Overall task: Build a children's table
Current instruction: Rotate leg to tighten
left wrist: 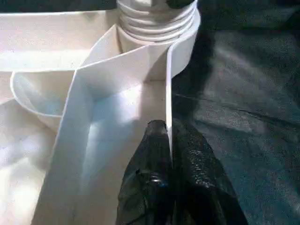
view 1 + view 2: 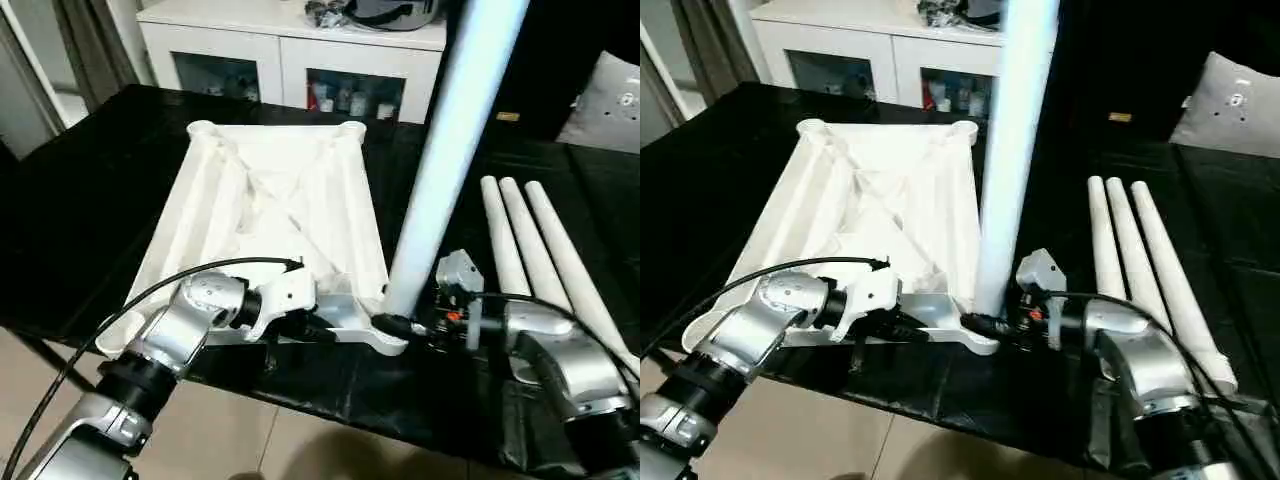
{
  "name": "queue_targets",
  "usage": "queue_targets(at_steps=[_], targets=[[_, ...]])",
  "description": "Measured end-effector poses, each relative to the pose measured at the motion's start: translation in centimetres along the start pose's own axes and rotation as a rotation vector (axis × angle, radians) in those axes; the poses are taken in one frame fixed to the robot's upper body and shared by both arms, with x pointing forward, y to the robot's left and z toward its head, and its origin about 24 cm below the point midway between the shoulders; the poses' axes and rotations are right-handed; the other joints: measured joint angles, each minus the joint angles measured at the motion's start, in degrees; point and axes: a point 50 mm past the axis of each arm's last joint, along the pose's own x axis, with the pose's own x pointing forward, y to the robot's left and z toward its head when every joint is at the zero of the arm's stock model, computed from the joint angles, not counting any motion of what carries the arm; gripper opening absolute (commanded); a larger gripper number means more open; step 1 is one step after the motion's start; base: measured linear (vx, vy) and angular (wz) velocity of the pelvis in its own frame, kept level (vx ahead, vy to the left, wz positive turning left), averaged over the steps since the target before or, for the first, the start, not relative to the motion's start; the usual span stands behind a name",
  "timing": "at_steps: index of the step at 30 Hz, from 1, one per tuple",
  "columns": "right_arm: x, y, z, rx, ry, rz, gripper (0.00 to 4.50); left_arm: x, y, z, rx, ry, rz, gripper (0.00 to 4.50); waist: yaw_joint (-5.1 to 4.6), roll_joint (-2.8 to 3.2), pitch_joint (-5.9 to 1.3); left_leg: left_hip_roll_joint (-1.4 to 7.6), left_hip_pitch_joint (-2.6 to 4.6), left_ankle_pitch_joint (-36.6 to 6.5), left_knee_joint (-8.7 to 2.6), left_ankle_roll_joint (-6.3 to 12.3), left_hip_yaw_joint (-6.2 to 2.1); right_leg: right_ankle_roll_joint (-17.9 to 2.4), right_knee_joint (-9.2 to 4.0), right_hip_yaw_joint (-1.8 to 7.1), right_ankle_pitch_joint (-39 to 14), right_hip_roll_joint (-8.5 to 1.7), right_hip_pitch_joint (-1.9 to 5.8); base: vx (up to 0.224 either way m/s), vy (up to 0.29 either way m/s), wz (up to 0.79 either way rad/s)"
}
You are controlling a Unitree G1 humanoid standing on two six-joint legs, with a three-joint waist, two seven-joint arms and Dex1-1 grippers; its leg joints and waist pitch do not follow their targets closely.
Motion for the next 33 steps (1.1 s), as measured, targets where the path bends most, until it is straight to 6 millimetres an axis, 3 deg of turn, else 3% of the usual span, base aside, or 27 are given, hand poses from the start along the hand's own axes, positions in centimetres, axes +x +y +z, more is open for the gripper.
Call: queue_targets(at_steps=[7, 10, 11, 12, 18, 29, 33], targets=[[3.1, -2.6, 0.9, 0.120, -0.065, -0.452, 2.49, 3.1, 0.8, 1.2, -0.237, -0.055, 0.300, 0.00, -2.98, 0.23, -0.03, -0.07, 0.30, 0.01, 0.05, -0.31, 0.06, 0.06, -0.16, 0.06, -0.02, -0.03, 0.17, 0.000, 0.000, 0.00], [3.8, -3.1, 1.1, 0.126, -0.084, -0.553, 2.49, 4.1, 0.9, 1.8, -0.231, -0.049, 0.374, 0.00, -2.98, 0.30, -0.08, -0.06, 0.28, 0.00, 0.01, -0.31, 0.04, 0.07, -0.11, 0.04, -0.01, -0.02, 0.15, 0.000, 0.000, 0.00], [3.8, -3.2, 1.1, 0.123, -0.092, -0.574, 3.05, 4.4, 1.0, 2.1, -0.225, -0.049, 0.387, 0.00, -2.85, 0.32, -0.08, -0.06, 0.26, -0.01, -0.02, -0.30, 0.04, 0.07, -0.12, 0.05, -0.01, -0.02, 0.15, 0.000, 0.000, 0.00], [3.6, -3.3, 1.1, 0.121, -0.099, -0.590, 3.21, 4.6, 1.0, 2.3, -0.217, -0.048, 0.395, 0.00, -2.73, 0.33, -0.09, -0.06, 0.21, -0.03, -0.07, -0.26, 0.05, 0.08, -0.12, 0.05, -0.01, -0.02, 0.12, 0.000, 0.000, 0.00], [3.3, -3.0, 1.2, 0.098, -0.116, -0.567, 3.59, 4.4, 1.3, 2.5, -0.199, -0.042, 0.427, 0.00, -2.68, 0.33, -0.09, -0.05, -0.04, 0.11, -0.23, 0.13, 0.03, -0.07, -0.08, 0.03, 0.07, 0.00, -0.10, 0.000, 0.000, 0.00], [-1.0, -3.2, 1.2, -0.121, 0.012, -0.308, 4.49, 1.5, 1.4, 0.7, 0.010, -0.006, 0.280, 0.00, -2.56, 0.29, -0.04, -0.02, -0.27, 0.13, -0.15, 0.14, 0.00, 0.11, -0.11, -0.01, -0.02, 0.00, -0.22, 0.000, 0.000, 0.00], [-2.1, -3.0, 1.3, -0.161, 0.042, -0.202, 4.31, 0.8, 1.1, 0.3, 0.044, -0.006, 0.192, 0.00, -2.24, 0.25, -0.02, -0.01, -0.29, 0.10, -0.15, 0.18, 0.00, -0.07, -0.09, -0.03, 0.08, 0.01, -0.22, 0.000, 0.000, 0.00]])
